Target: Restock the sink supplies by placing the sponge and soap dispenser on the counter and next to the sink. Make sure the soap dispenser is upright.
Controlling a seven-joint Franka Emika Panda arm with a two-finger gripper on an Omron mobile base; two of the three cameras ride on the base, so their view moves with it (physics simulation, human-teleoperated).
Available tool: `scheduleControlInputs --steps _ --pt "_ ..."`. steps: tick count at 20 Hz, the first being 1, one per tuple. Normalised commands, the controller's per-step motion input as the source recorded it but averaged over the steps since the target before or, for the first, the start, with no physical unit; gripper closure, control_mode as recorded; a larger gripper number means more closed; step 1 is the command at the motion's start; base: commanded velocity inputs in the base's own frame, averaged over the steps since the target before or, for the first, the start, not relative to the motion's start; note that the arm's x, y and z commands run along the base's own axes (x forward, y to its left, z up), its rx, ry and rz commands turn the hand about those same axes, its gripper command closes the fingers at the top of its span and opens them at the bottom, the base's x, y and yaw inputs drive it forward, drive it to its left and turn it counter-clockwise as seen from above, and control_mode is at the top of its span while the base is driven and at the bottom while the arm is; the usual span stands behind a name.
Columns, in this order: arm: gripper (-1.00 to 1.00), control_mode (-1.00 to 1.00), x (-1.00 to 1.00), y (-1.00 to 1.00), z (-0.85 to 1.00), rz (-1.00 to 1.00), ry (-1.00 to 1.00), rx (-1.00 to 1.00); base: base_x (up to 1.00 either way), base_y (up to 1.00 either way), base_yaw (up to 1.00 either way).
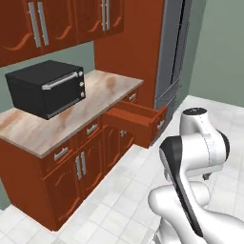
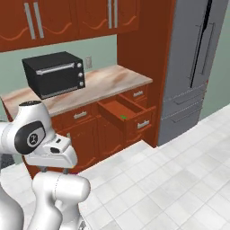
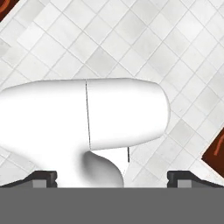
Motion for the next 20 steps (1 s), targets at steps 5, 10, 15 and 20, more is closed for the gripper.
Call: scheduleControlInputs --steps 5,10,15,20 --pt "-1.00 1.00 0.00 0.00 0.00 0.00 0.00 0.00 0.86 -0.06 -0.21" --pt "-1.00 1.00 0.00 0.00 0.00 0.00 0.00 0.00 0.56 -0.32 -0.09" --pt "-1.00 1.00 0.00 0.00 0.00 0.00 0.00 0.00 0.44 0.02 -0.01" --pt "-1.00 1.00 0.00 0.00 0.00 0.00 0.00 0.00 0.69 0.29 -0.04"
